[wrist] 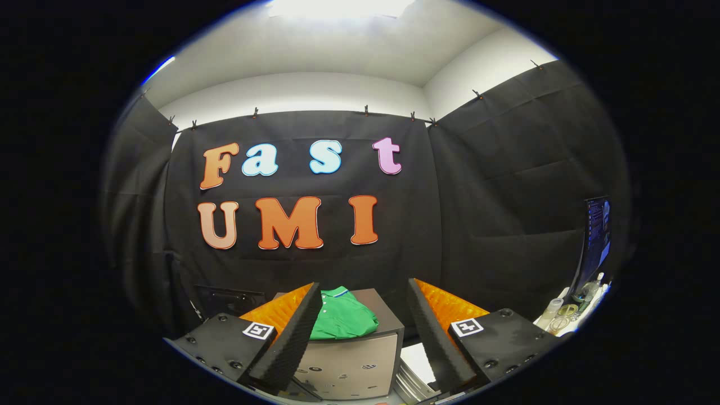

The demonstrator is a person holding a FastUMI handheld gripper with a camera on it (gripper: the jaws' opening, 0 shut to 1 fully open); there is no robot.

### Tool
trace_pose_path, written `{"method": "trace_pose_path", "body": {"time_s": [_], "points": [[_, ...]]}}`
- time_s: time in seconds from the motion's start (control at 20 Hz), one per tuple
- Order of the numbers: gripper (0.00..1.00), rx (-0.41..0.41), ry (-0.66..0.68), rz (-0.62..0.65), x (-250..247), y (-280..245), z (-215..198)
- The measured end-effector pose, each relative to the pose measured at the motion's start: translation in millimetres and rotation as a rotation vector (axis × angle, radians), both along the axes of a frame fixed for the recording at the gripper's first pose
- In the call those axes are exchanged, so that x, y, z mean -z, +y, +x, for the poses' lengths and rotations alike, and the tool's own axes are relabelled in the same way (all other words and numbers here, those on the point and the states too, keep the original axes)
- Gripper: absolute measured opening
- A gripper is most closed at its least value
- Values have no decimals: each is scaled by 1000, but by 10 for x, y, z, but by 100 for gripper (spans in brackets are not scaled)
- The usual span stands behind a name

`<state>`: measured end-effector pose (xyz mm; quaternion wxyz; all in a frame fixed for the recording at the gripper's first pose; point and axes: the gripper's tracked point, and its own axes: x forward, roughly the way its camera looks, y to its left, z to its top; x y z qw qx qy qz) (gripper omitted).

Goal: Put the clothes into the washing machine and then close the washing machine lid.

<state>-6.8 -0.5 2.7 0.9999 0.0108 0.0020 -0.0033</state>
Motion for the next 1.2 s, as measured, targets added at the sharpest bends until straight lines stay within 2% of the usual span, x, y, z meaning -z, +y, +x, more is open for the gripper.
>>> {"method": "trace_pose_path", "body": {"time_s": [0.45, 0.65, 0.75, 0.95, 1.2], "points": [[98, 34, -75, -4, -164, -29, 2], [98, 28, -52, 24, -103, 5, 176], [99, 45, -53, 76, -102, 1, 268], [98, -42, 54, 183, 155, 282, 487], [97, -54, 148, 153, 322, 367, 939]]}}
